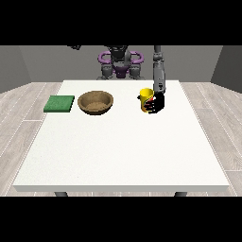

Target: Pick the cup and pour the ball into the bowl, then pick the bowl and place it on the pad

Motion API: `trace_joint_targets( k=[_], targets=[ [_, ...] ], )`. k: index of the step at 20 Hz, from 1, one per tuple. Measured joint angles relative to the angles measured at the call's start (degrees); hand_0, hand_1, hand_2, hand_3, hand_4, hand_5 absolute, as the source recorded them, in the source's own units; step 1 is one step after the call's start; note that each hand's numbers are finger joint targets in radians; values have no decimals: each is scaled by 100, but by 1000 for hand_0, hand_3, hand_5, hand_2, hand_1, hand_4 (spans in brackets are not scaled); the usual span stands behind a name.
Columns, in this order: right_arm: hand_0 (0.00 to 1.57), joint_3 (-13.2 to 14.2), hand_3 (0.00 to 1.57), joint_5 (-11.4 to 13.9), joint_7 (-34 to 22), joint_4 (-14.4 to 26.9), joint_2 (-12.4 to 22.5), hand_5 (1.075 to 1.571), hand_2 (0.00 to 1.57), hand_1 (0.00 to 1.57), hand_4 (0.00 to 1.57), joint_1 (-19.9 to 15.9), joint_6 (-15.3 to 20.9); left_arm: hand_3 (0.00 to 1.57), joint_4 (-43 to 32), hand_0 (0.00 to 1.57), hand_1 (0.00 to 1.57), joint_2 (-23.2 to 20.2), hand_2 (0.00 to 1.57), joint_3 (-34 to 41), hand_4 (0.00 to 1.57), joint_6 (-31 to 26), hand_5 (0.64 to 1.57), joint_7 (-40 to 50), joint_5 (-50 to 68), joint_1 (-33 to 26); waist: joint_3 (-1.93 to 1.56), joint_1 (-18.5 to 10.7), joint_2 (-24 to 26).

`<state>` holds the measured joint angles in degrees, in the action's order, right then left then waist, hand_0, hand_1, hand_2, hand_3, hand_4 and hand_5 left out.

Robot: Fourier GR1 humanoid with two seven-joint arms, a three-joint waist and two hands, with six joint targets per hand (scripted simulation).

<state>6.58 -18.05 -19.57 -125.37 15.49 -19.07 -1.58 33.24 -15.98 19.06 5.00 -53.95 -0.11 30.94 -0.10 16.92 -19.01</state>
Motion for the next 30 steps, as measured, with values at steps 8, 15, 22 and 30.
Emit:
trace_joint_targets(
  k=[8, 15, 22, 30],
  targets=[
    [0, 538, 0, -457, -1, 500, 169, 1557, 0, 0, 185, 292, -298, 1571, -57, 1354, 1354, 143, 1571, -441, 1118, 886, 1499, 294, -629, 85, -1, -175, 671],
    [0, 614, 0, -478, 123, 1126, 175, 1561, 0, 0, 256, 275, -440, 1571, -25, 1405, 1405, 247, 1571, -1170, 1058, 1955, 1548, 1506, -1605, 770, 0, -303, 1072],
    [0, 563, 0, -553, 177, 1363, 170, 1563, 0, 0, 319, 157, -578, 1571, -354, 1425, 1425, 266, 1571, -1805, 1010, 3096, 1558, 2828, -2762, 1468, 3, -114, 1142],
    [0, 500, 0, -415, 284, 1583, 116, 1565, 0, 0, 338, -46, -537, 1571, -844, 1380, 1380, 330, 1571, -2450, 853, 4011, 1559, 4057, -4005, 2065, 4, -143, 1029]
  ],
)
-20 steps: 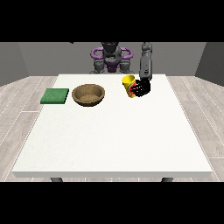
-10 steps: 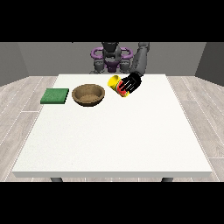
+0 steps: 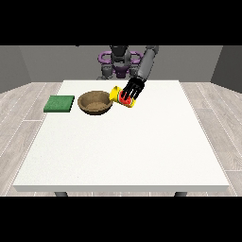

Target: Pick the cup and pour the ball into the bowl, then pick the bowl and place it on the pad

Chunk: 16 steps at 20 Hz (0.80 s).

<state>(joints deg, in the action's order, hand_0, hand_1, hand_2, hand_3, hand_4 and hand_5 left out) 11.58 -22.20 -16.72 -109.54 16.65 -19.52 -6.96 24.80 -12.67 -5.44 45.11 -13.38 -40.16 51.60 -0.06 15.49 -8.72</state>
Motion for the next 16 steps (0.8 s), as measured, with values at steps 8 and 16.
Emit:
trace_joint_targets(
  k=[8, 16],
  targets=[
    [0, -88, 0, 97, 126, 557, -72, 1566, 0, 0, 384, 9, -97, 1414, -930, 1308, 1308, 343, 1403, -1282, 954, 394, 1470, 1702, -1979, 543, -11, -10, 452],
    [0, -111, 0, 347, 357, 1145, -214, 1566, 0, 0, 379, 148, -18, 1571, -1613, 1506, 1506, 810, 1571, -2765, 1064, -355, 1501, 3017, -3826, 1080, -11, -319, 933]
  ],
)
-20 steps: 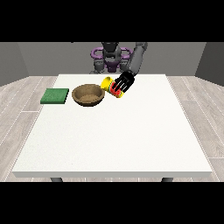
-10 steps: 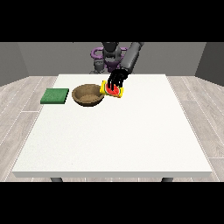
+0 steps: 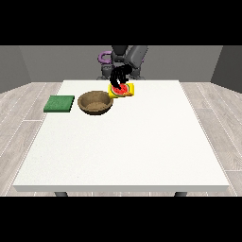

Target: Pick the cup and pour the ball into the bowl, then pick the bowl and place it on the pad

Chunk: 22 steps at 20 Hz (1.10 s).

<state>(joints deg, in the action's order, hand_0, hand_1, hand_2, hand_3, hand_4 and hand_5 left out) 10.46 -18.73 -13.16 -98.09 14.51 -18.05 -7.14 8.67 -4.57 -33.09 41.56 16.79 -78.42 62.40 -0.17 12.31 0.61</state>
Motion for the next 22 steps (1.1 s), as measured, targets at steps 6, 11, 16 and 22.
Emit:
trace_joint_targets(
  k=[6, 11, 16, 22],
  targets=[
    [0, 28, 0, 28, 176, 380, -14, 1566, 0, 0, 386, 121, -128, 1571, 187, 1497, 1497, 347, 1571, -719, 1051, -913, 1511, 625, -809, 55, 8, -83, 260],
    [0, 268, 0, -62, 255, 628, 133, 1565, 0, 0, 384, 163, -232, 1571, 808, 1424, 1424, 382, 1571, -732, 944, -1288, 1510, 647, -844, -226, 14, -283, 369],
    [0, 557, 0, -174, 263, 669, 359, 1564, 0, 0, 360, 248, -297, 1571, 1354, 1251, 1251, 91, 1571, 326, 781, -626, 1571, 160, 334, -482, 26, -556, 315],
    [0, 674, 0, -177, 444, 462, 357, 1564, 0, 0, 401, 425, -289, 1571, 2145, 1388, 1388, -330, 1571, 1633, 1031, 80, 1570, -971, 2083, -1094, 46, -773, 35]
  ],
)
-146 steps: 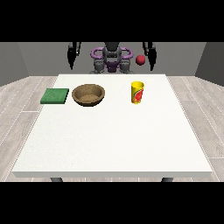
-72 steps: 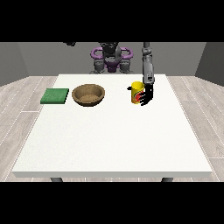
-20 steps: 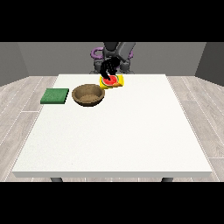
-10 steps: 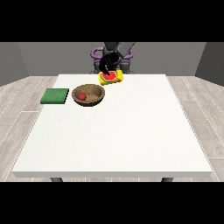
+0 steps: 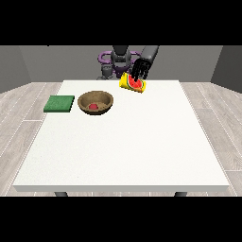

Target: Pick the cup and pour the ball into the bowl, then pick the bowl and place it on the pad

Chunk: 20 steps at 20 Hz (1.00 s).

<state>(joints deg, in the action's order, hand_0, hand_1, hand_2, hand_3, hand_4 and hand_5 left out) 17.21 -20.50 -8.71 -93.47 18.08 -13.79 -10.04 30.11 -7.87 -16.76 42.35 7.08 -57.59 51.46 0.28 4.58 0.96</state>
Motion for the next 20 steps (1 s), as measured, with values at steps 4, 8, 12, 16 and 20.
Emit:
trace_joint_targets(
  k=[4, 8, 12, 16, 20],
  targets=[
    [0, 37, 0, -22, 126, -347, -36, 1566, 0, 0, 387, 69, 17, 1571, 541, 1557, 1557, -175, 1571, 599, 1370, 369, 1530, -1201, 1116, -766, 9, -23, -404],
    [0, 71, 0, -84, 90, -671, -62, 1565, 0, 0, 444, 66, 98, 1571, 1180, 1419, 1419, -209, 1571, 1197, 1382, 194, 1502, -2392, 2392, -1234, 27, -135, -714],
    [0, 56, 56, -55, 85, -757, -131, 1565, 0, 0, 477, 61, 199, 1062, 1798, 1219, 1219, 336, 1389, 1764, 701, -654, 1560, -2864, 3832, -1217, 78, -309, -842],
    [0, 19, 0, -16, 43, -894, -256, 1565, 0, 0, 514, 66, 372, 0, 2265, 331, 331, 522, 0, 2348, 253, -1879, 1569, -3462, 5208, -1283, 73, -616, -1081],
    [0, -88, 0, 182, -53, -1240, -368, 1566, 0, 0, 488, -19, 688, 0, 2357, 0, 0, 163, 0, 2925, 0, -3283, 1557, -4036, 6265, -1303, 34, -841, -1456]
  ],
)
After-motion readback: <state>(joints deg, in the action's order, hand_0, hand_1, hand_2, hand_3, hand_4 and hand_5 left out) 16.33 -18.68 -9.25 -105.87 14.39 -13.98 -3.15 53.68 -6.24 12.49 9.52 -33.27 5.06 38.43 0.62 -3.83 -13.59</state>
